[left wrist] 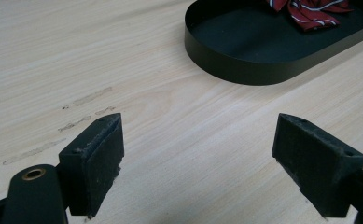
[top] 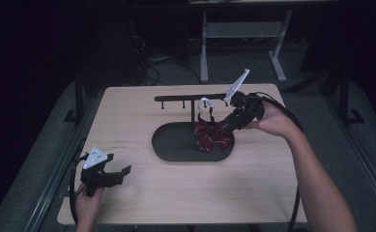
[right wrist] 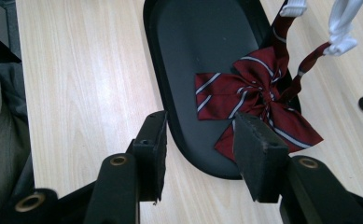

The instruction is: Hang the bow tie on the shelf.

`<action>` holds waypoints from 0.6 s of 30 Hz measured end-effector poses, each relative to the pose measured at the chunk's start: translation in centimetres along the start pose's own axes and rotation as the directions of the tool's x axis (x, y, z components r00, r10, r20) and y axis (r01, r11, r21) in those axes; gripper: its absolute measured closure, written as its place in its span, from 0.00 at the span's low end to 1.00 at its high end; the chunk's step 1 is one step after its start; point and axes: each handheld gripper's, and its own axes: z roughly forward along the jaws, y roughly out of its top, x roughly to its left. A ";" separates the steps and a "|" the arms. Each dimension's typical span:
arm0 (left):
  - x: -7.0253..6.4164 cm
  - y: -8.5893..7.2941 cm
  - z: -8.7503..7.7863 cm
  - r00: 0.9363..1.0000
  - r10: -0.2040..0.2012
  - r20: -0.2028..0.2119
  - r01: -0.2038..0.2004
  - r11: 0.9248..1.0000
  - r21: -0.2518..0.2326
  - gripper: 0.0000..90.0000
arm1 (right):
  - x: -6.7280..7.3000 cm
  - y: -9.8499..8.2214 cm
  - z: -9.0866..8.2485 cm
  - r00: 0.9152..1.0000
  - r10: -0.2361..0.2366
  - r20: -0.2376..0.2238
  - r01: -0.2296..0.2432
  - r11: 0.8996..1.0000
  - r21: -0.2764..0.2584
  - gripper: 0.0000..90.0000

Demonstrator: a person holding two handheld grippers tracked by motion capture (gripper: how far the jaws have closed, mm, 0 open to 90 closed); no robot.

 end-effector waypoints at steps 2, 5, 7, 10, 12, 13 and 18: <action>0.0 0.0 0.0 1.000 0.000 0.000 0.000 1.000 -0.002 0.18 | 0.0 -0.3 0.1 1.000 0.005 -0.001 -0.005 1.000 -0.002 0.60; 0.0 0.0 0.0 1.000 -0.002 0.001 0.002 1.000 -0.002 0.18 | 0.0 -0.7 0.1 1.000 0.008 0.002 -0.008 1.000 -0.011 0.58; 0.0 0.0 0.0 1.000 0.000 0.001 0.000 1.000 0.000 0.18 | 0.1 -0.9 0.1 1.000 0.012 -0.002 -0.012 1.000 -0.017 0.58; 0.0 0.0 0.0 1.000 0.001 0.001 -0.001 1.000 0.006 0.18 | 0.1 -1.3 0.2 1.000 0.017 -0.004 -0.017 1.000 -0.017 0.58; 0.0 0.0 0.1 1.000 -0.001 0.001 0.001 1.000 0.005 0.18 | 0.1 -1.5 0.2 1.000 0.023 -0.007 -0.023 1.000 -0.018 0.58; 0.0 0.0 0.1 1.000 -0.001 0.001 0.001 1.000 0.004 0.18 | 0.1 -1.6 0.2 1.000 0.020 -0.003 -0.020 1.000 -0.020 0.57; 0.0 0.0 0.1 1.000 -0.002 0.001 0.002 1.000 0.005 0.18 | 0.4 -2.3 0.3 1.000 0.020 -0.002 -0.020 0.999 -0.026 0.57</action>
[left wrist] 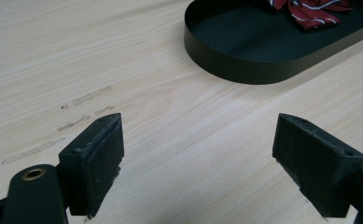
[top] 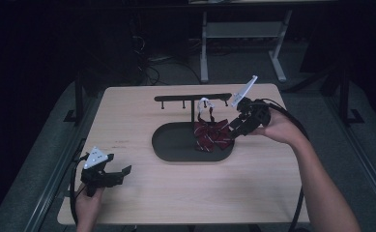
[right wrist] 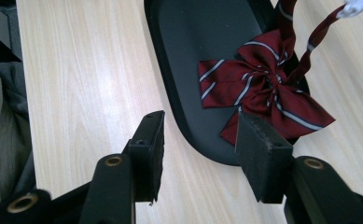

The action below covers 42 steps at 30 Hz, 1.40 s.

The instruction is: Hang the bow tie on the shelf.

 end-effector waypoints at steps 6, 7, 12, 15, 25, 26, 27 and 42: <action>0.0 0.0 0.0 1.000 0.002 -0.001 -0.002 1.000 0.002 0.18 | 0.0 -0.9 0.1 1.000 0.020 -0.004 -0.020 1.000 -0.004 0.56; 0.0 0.0 0.0 1.000 0.002 -0.001 -0.002 1.000 0.002 0.18 | 0.1 -1.0 0.2 1.000 0.024 -0.004 -0.024 1.000 -0.005 0.56; 0.0 0.0 0.0 1.000 0.004 -0.002 -0.004 1.000 0.001 0.18 | 0.1 -1.7 0.3 0.999 0.034 -0.004 -0.034 0.999 -0.008 0.55; 0.0 0.0 -0.1 1.000 0.003 -0.002 -0.003 1.000 -0.002 0.18 | 0.1 -2.1 0.4 0.999 0.039 -0.001 -0.039 0.999 -0.011 0.54; 0.0 0.0 -0.1 1.000 0.004 -0.004 -0.004 1.000 0.000 0.18 | 0.3 -3.0 0.4 0.999 0.048 -0.001 -0.048 0.999 -0.018 0.53; 0.0 0.0 -0.1 1.000 0.004 -0.004 -0.004 1.000 -0.001 0.18 | 0.3 -3.0 0.5 0.999 0.047 0.000 -0.047 0.999 -0.020 0.53; 0.0 0.0 -0.1 1.000 0.003 -0.004 -0.003 1.000 -0.002 0.18 | 0.4 -3.1 0.5 0.999 0.052 0.001 -0.052 0.998 -0.019 0.52; 0.0 0.0 -0.1 1.000 0.001 -0.004 -0.001 1.000 -0.008 0.18 | 0.9 -4.8 1.0 0.998 0.065 0.005 -0.065 0.998 -0.013 0.50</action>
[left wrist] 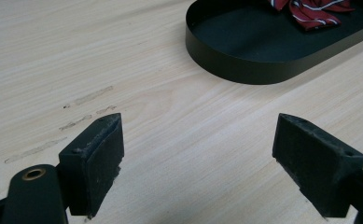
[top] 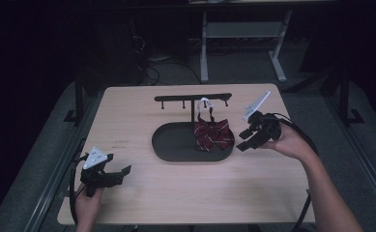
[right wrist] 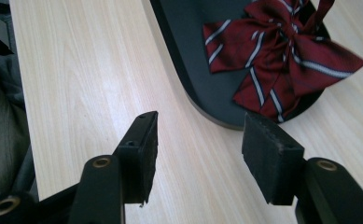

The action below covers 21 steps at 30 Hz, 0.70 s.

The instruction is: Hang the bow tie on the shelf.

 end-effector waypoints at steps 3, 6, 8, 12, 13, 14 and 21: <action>0.0 0.0 0.0 1.000 0.003 0.000 -0.003 1.000 0.008 0.18 | 0.0 -0.5 0.0 1.000 0.003 0.002 -0.003 1.000 -0.005 0.50; 0.0 0.0 0.0 1.000 0.005 -0.001 -0.005 1.000 0.007 0.18 | 0.1 -0.9 0.1 1.000 0.011 0.003 -0.011 1.000 -0.005 0.49; 0.0 0.0 -0.1 1.000 0.009 0.000 -0.009 1.000 0.012 0.18 | 0.2 -1.1 0.1 1.000 0.009 0.006 -0.009 1.000 -0.007 0.49; 0.0 0.0 0.0 1.000 0.002 -0.001 -0.002 1.000 0.007 0.18 | 0.5 -1.6 0.4 1.000 0.017 0.006 -0.017 1.000 -0.003 0.48; 0.0 0.0 -0.1 1.000 0.002 -0.001 -0.002 1.000 0.007 0.18 | 0.6 -1.8 0.4 1.000 0.016 0.004 -0.016 1.000 -0.005 0.47; 0.0 0.0 0.0 1.000 0.002 -0.001 -0.002 1.000 0.004 0.18 | 0.6 -2.0 0.5 1.000 0.016 0.001 -0.016 1.000 -0.006 0.47; 0.0 0.0 0.0 1.000 0.007 -0.001 -0.007 1.000 0.015 0.18 | 1.3 -3.3 0.9 1.000 0.021 0.004 -0.021 1.000 -0.007 0.47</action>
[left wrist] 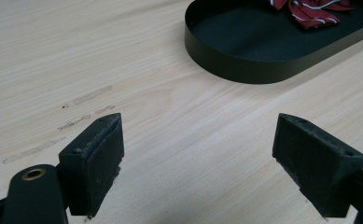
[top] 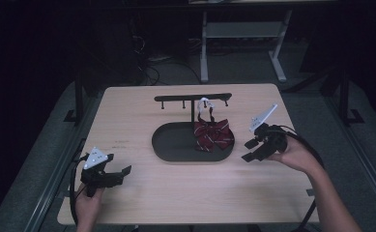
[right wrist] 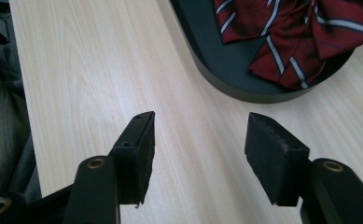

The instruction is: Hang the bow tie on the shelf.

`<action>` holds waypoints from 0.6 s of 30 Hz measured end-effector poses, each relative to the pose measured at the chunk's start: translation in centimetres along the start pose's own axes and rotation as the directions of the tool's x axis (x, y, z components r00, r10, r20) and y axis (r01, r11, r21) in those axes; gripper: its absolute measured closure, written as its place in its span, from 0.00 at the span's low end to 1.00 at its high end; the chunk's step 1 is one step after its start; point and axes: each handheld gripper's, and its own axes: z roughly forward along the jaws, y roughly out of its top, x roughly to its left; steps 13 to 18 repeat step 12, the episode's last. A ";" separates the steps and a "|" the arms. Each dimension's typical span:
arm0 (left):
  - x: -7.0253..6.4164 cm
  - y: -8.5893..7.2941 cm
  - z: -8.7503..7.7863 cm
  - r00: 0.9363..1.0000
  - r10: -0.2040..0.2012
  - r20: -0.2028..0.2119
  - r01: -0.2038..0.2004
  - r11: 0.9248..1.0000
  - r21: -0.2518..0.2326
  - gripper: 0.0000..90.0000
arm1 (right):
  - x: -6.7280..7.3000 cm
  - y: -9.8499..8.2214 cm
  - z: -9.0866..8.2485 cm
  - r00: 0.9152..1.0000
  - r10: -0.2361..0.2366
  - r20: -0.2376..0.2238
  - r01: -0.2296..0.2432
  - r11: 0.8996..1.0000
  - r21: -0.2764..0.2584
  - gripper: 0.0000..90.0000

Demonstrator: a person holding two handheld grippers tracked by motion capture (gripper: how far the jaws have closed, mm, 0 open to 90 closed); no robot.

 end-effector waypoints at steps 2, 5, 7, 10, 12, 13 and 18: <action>0.0 0.0 0.0 1.000 0.002 0.001 -0.002 1.000 -0.002 0.18 | 0.2 -0.3 0.0 1.000 0.003 0.001 -0.003 1.000 -0.001 0.47; 0.0 0.0 0.0 1.000 -0.004 0.000 0.004 1.000 -0.004 0.18 | 0.4 -1.1 0.0 1.000 0.006 0.004 -0.006 1.000 -0.004 0.46; 0.0 0.0 0.0 1.000 -0.006 -0.001 0.006 1.000 -0.009 0.18 | 0.7 -1.7 0.1 1.000 0.013 0.004 -0.013 1.000 -0.003 0.46; 0.0 0.0 0.1 1.000 -0.010 0.001 0.010 1.000 -0.006 0.18 | 1.1 -2.7 0.5 1.000 0.024 -0.001 -0.024 1.000 -0.003 0.45; -0.1 0.0 0.1 1.000 -0.017 0.006 0.018 1.000 -0.010 0.18 | 1.4 -3.3 0.6 1.000 0.029 -0.005 -0.029 1.000 -0.012 0.44; -0.1 0.0 0.1 1.000 -0.017 0.006 0.018 1.000 -0.010 0.18 | 1.4 -3.3 0.6 1.000 0.029 -0.005 -0.029 1.000 -0.012 0.44; -0.1 0.0 0.1 1.000 -0.017 0.006 0.018 1.000 -0.010 0.18 | 1.4 -3.3 0.6 1.000 0.029 -0.005 -0.029 1.000 -0.012 0.44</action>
